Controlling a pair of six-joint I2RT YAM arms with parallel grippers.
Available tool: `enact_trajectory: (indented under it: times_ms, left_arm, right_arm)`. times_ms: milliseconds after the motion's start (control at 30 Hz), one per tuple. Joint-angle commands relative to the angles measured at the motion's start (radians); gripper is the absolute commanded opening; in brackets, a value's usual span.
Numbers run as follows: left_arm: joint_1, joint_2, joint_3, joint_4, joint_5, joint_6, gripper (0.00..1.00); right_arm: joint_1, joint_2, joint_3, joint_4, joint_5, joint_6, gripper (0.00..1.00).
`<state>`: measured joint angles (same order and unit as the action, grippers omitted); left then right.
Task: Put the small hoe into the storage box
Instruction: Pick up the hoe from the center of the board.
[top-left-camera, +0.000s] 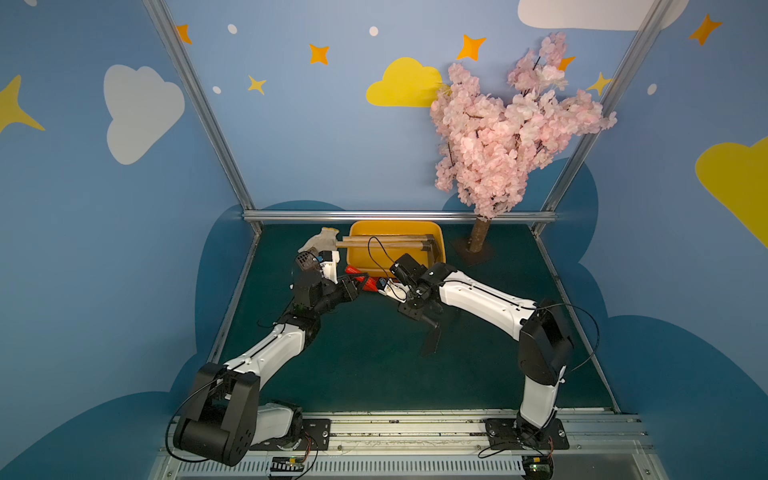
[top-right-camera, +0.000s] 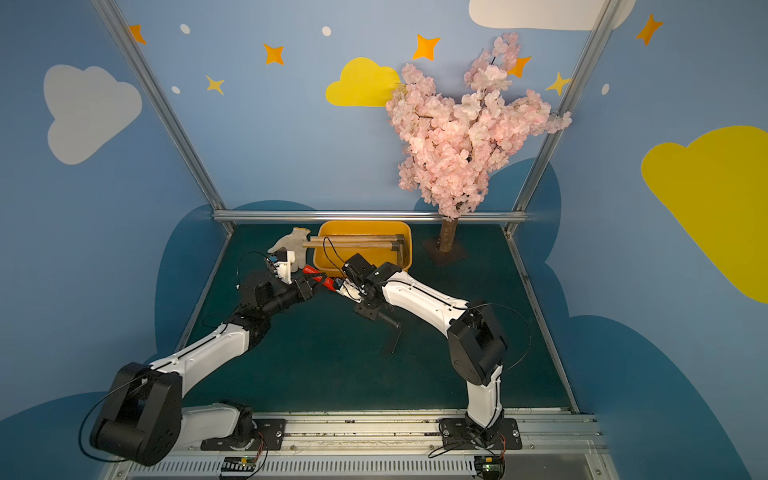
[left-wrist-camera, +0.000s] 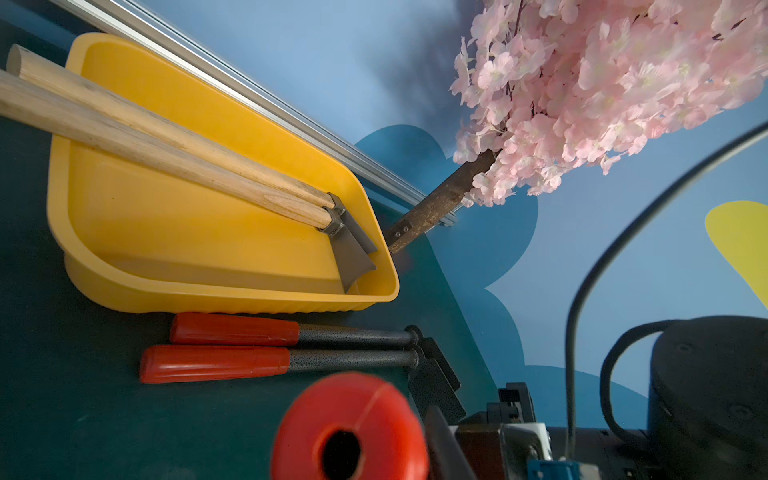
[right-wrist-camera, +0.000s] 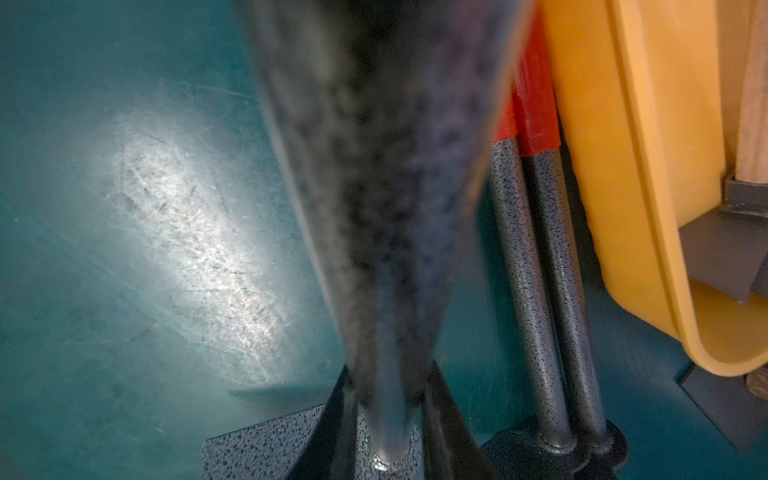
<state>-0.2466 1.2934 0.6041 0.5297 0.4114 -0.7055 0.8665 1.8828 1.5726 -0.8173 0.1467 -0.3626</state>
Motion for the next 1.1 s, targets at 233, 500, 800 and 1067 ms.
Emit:
enact_trajectory:
  times_ms: [233, 500, 800, 1067]
  left_arm:
    - [0.005, -0.055, -0.056, 0.018, -0.051, 0.072, 0.03]
    - [0.008, -0.092, -0.094, 0.033, -0.127, 0.058, 0.03]
    - [0.006, -0.143, -0.141, 0.033, -0.215, 0.06, 0.03]
    - [0.005, -0.151, -0.157, 0.028, -0.221, 0.073, 0.03]
  right_arm:
    - [-0.071, -0.156, -0.062, 0.101, -0.055, 0.158, 0.36]
    - [-0.176, -0.306, -0.187, 0.164, -0.199, 0.425, 0.38]
    - [-0.205, -0.303, -0.369, 0.156, -0.259, 0.808, 0.38]
    - [-0.203, -0.29, -0.427, 0.163, -0.288, 0.894, 0.38]
